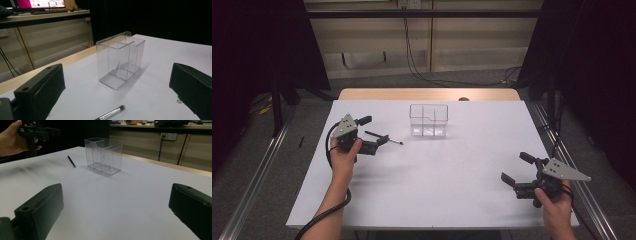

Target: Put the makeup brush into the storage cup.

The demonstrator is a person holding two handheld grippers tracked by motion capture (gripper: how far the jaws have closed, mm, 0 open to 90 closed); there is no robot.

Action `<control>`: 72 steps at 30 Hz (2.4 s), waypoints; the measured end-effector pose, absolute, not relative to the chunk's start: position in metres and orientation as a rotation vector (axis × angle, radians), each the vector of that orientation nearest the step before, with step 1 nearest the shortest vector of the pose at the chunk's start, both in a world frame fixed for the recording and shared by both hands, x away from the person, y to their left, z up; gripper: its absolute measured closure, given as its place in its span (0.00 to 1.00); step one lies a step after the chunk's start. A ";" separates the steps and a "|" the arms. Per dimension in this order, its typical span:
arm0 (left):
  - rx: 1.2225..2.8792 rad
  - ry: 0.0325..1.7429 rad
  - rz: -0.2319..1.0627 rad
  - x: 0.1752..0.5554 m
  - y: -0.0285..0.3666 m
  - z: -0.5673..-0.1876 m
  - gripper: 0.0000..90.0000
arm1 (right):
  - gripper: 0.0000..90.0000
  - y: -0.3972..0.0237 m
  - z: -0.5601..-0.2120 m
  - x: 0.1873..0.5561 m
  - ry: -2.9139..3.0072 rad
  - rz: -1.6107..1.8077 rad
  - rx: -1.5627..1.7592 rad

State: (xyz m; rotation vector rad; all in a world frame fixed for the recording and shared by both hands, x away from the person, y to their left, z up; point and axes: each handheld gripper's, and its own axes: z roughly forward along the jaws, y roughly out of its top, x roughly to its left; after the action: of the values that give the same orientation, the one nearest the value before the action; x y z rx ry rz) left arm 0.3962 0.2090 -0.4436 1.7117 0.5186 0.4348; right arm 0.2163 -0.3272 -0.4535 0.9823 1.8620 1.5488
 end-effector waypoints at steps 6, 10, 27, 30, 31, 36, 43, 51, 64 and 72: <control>1.721 0.526 0.433 0.402 0.205 -0.446 0.00 | 0.00 -0.328 -0.453 0.216 1.861 1.547 0.985; 1.712 0.533 0.436 0.406 0.203 -0.448 0.00 | 0.00 -0.328 -0.453 0.216 1.859 1.551 0.982; 1.654 0.572 0.444 0.426 0.201 -0.454 0.00 | 0.00 -0.328 -0.453 0.216 1.863 1.552 0.986; 1.633 0.580 0.455 0.429 0.203 -0.454 0.00 | 0.00 -0.328 -0.453 0.216 1.866 1.553 0.980; 1.627 0.581 0.457 0.430 0.204 -0.454 0.00 | 0.00 -0.327 -0.454 0.216 1.867 1.552 0.981; 1.617 0.594 0.468 0.434 0.205 -0.455 0.00 | 0.00 -0.328 -0.454 0.216 1.864 1.553 0.987; 1.641 0.602 0.476 0.440 0.205 -0.459 0.00 | 0.00 -0.328 -0.454 0.216 1.867 1.551 0.983; 1.712 0.606 0.461 0.448 0.199 -0.462 0.00 | 0.00 -0.329 -0.454 0.216 1.868 1.548 0.983; 1.888 0.610 0.421 0.458 0.193 -0.462 0.00 | 0.00 -0.329 -0.455 0.216 1.874 1.548 0.978; 1.970 0.615 0.376 0.461 0.190 -0.460 0.00 | 0.00 -0.329 -0.455 0.216 1.876 1.547 0.980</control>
State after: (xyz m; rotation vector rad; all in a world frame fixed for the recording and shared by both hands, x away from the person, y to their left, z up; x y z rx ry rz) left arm 0.4612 0.1902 -0.4598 1.9697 0.6151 0.3762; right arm 0.2164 -0.3290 -0.4546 0.9797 1.8761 1.5471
